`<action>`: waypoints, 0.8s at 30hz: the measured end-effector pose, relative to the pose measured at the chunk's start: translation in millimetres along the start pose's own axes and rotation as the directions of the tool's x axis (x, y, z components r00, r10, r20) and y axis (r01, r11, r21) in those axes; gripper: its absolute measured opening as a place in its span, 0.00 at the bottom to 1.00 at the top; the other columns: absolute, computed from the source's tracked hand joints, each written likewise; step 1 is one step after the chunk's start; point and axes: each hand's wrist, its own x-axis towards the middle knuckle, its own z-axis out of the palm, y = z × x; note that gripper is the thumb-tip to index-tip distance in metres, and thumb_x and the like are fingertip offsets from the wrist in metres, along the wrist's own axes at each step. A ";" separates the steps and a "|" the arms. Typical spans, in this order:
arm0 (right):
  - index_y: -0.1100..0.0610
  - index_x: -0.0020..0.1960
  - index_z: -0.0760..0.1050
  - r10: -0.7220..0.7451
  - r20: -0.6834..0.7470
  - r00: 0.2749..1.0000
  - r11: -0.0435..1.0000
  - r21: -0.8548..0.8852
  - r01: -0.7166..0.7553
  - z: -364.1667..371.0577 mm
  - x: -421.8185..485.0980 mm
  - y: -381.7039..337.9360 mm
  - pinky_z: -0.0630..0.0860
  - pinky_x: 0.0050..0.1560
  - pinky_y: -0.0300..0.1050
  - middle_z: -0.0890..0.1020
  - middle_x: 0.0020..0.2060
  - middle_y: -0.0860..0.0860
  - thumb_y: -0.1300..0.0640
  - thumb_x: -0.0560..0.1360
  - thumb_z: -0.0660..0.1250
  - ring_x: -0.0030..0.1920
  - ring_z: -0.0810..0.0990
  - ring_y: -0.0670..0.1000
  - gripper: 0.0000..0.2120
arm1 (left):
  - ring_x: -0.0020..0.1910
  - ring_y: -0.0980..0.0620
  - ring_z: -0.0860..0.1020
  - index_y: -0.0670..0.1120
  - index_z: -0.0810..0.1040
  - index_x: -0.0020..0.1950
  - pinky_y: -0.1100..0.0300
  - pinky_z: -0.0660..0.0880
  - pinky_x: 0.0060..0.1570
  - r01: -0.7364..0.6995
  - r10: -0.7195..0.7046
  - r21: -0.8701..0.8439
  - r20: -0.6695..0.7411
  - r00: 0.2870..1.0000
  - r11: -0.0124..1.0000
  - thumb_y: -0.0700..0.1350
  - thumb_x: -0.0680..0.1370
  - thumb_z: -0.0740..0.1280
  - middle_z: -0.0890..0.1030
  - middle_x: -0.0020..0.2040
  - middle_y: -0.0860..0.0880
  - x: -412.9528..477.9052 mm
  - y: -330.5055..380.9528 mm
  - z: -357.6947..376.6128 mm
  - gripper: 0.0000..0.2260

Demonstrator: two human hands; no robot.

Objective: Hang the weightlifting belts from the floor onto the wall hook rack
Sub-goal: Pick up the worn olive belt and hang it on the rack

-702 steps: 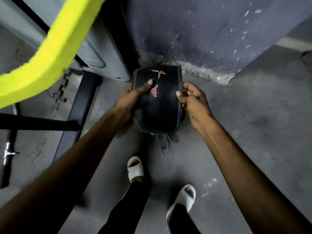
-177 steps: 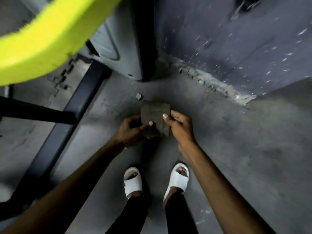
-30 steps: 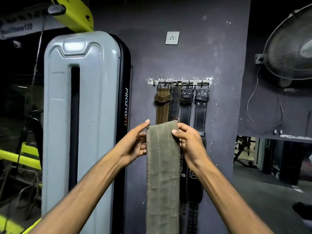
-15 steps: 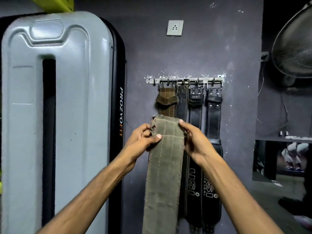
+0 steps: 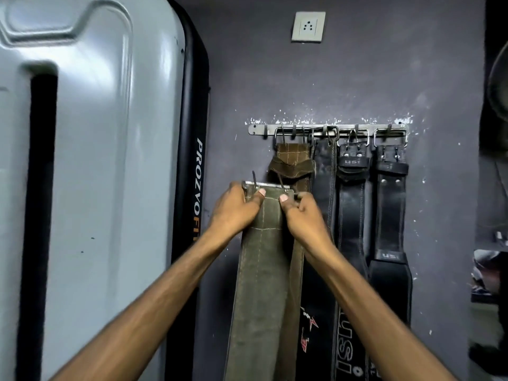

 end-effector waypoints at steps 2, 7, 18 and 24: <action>0.57 0.63 0.69 -0.133 -0.009 0.991 0.986 -0.100 0.131 7.3 20.7 6.7 0.75 0.45 0.49 0.83 0.50 0.55 0.54 0.83 0.61 0.49 0.81 0.53 0.11 | 0.49 0.51 0.75 0.43 0.70 0.63 0.59 0.68 0.43 -0.055 0.060 0.103 -0.048 0.997 0.993 0.52 0.81 0.65 0.76 0.50 0.50 25.6 -4.2 5.7 0.17; 0.61 0.77 0.61 -0.432 -0.085 0.898 0.864 -0.324 0.385 25.1 88.0 6.0 0.72 0.39 0.41 0.82 0.45 0.49 0.55 0.83 0.62 0.41 0.80 0.49 0.25 | 0.45 0.51 0.73 0.40 0.69 0.66 0.60 0.66 0.42 -0.199 0.242 0.238 -0.168 0.955 0.951 0.49 0.82 0.63 0.75 0.46 0.49 98.0 -10.3 20.8 0.18; 0.65 0.73 0.64 -0.582 -0.060 0.811 0.589 -0.719 0.369 40.2 228.2 -8.3 0.69 0.41 0.49 0.83 0.46 0.58 0.49 0.83 0.59 0.50 0.82 0.62 0.26 | 0.60 0.35 0.77 0.38 0.68 0.69 0.52 0.70 0.49 -0.241 0.318 0.334 -0.200 0.927 0.911 0.51 0.82 0.61 0.81 0.58 0.36 251.1 -15.6 45.8 0.21; 0.62 0.78 0.58 -0.617 -0.055 0.785 0.497 -0.801 0.334 42.3 213.5 28.5 0.65 0.39 0.49 0.77 0.36 0.53 0.46 0.84 0.54 0.42 0.83 0.58 0.29 | 0.55 0.36 0.79 0.44 0.58 0.78 0.55 0.67 0.44 -0.314 0.403 0.324 -0.257 0.879 0.892 0.52 0.83 0.59 0.82 0.54 0.39 243.5 -53.3 74.2 0.26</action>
